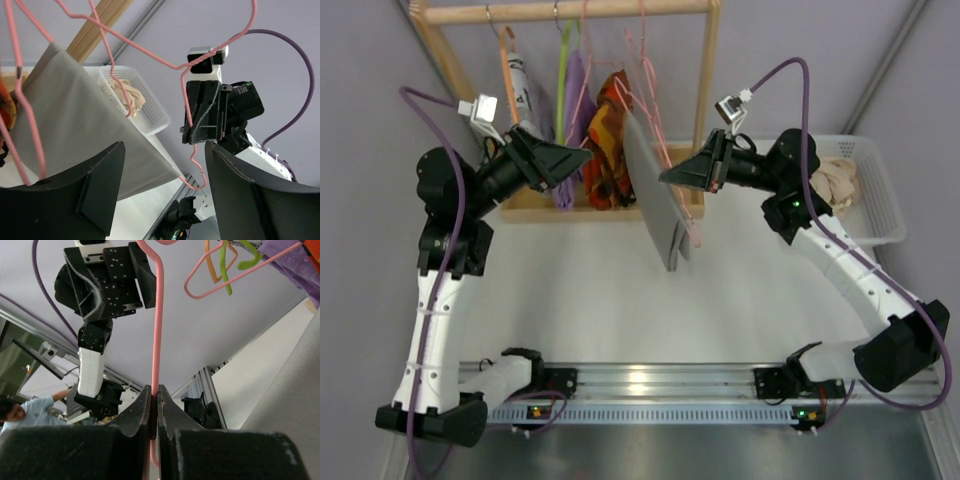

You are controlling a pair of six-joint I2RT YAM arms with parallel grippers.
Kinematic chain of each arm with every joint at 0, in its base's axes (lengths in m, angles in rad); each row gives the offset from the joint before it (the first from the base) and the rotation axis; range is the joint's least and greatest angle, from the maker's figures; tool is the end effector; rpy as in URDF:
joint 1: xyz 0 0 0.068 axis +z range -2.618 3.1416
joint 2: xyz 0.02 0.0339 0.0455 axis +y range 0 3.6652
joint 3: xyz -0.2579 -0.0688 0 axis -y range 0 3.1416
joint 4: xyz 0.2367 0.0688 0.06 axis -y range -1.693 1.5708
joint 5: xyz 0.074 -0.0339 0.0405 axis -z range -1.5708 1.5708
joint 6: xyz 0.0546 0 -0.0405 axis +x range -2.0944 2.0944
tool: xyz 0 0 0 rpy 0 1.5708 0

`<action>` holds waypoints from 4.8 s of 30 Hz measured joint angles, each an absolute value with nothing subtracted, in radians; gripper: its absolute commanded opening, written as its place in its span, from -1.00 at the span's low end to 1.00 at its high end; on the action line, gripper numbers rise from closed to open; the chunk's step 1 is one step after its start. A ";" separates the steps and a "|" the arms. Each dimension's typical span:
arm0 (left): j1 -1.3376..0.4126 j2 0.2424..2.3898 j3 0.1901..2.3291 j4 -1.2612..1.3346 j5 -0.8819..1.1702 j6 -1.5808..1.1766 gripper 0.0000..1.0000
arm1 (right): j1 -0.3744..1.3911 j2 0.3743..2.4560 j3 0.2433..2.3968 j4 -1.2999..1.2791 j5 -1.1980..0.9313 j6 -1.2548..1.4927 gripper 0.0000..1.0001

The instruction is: Remove the trousers from the hanger

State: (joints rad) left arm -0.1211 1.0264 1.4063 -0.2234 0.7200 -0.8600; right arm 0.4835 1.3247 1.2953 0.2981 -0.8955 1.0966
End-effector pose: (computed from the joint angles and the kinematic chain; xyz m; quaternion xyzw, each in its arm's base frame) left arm 0.1919 -0.0596 0.4955 0.0302 0.6637 -0.5371 0.5198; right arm 0.2456 0.1771 0.4454 -0.1635 0.6247 0.6940 0.3183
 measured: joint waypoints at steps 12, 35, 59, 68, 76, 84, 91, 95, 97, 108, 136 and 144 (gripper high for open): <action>-0.407 1.259 1.579 -0.179 0.607 -0.788 0.27 | 0.462 1.325 1.295 0.304 -0.891 1.102 -1.00; -0.585 1.537 1.742 -0.108 0.456 -0.831 -0.28 | 0.447 1.332 1.252 0.354 -0.875 1.127 -1.00; -0.565 1.401 1.596 -0.102 0.556 -0.919 -1.00 | 0.363 1.325 1.421 0.156 -0.911 0.783 0.71; -0.549 1.346 1.593 -0.022 0.636 -0.937 -1.00 | 0.218 1.192 1.264 -0.017 -0.959 0.623 0.72; -0.544 1.375 1.645 0.056 0.725 -0.945 -1.00 | 0.218 1.206 0.995 -0.054 -1.015 0.678 0.99; -0.544 1.378 1.667 0.158 0.811 -0.960 -1.00 | 0.293 1.274 0.837 0.226 -1.041 0.948 0.99; -0.542 1.378 1.686 0.182 0.844 -0.971 -1.00 | 0.352 1.400 0.658 0.854 -1.002 1.392 0.99; -0.533 1.378 1.700 0.192 0.845 -0.978 -1.00 | 0.353 1.454 0.638 1.003 -0.977 1.512 0.99; -0.524 1.378 1.703 0.199 0.845 -0.981 -1.00 | 0.355 1.446 0.633 1.035 -0.964 1.523 0.99; -0.484 1.386 1.732 0.224 0.837 -0.997 -1.00 | 0.458 1.429 0.575 1.091 -0.896 1.553 0.99; -0.465 1.391 1.739 0.236 0.837 -1.024 -1.00 | 0.525 1.753 0.762 1.271 -0.693 1.870 0.89; -0.460 1.391 1.739 0.236 0.837 -1.028 -1.00 | 0.562 1.747 0.771 1.273 -0.699 1.875 -0.23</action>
